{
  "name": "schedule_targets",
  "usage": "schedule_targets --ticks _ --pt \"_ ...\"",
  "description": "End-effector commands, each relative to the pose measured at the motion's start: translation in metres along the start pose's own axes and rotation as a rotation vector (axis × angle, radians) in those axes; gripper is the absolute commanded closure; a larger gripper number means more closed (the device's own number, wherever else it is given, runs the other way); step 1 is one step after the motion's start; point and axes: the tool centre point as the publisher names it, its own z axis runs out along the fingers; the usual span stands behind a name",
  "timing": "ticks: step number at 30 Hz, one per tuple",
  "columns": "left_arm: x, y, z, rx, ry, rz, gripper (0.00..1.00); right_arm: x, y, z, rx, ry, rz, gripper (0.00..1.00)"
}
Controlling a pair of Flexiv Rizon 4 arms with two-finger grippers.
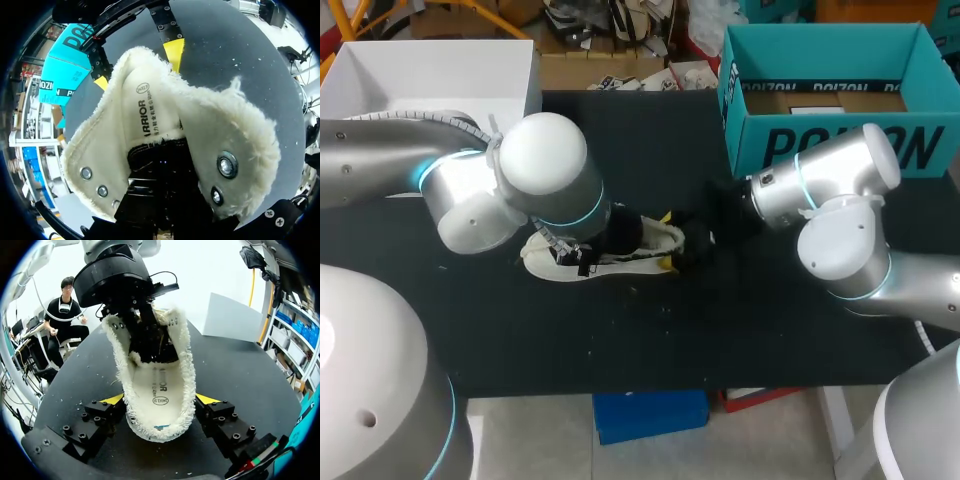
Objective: Take the shoe out of the shoebox, open the shoe tongue, remove and reinsert the insole, then place the shoe into the shoebox
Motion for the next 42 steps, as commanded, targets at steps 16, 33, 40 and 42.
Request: schedule_targets --ticks 16,33,40,42 --pt "-0.004 -0.012 0.018 0.102 0.365 0.018 1.00 -0.002 -0.002 0.002 0.002 0.000 0.000 1.00" --pt "-0.024 -0.024 -0.054 0.196 0.469 0.032 1.00 -0.002 -0.002 0.002 0.002 0.000 0.000 1.00" --pt "-0.028 -0.029 -0.070 0.195 0.544 0.021 1.00 -0.002 -0.002 0.002 0.002 0.000 0.000 1.00" --pt "-0.028 -0.030 -0.071 0.203 0.565 0.020 1.00 -0.002 -0.002 0.002 0.002 0.000 0.000 1.00"
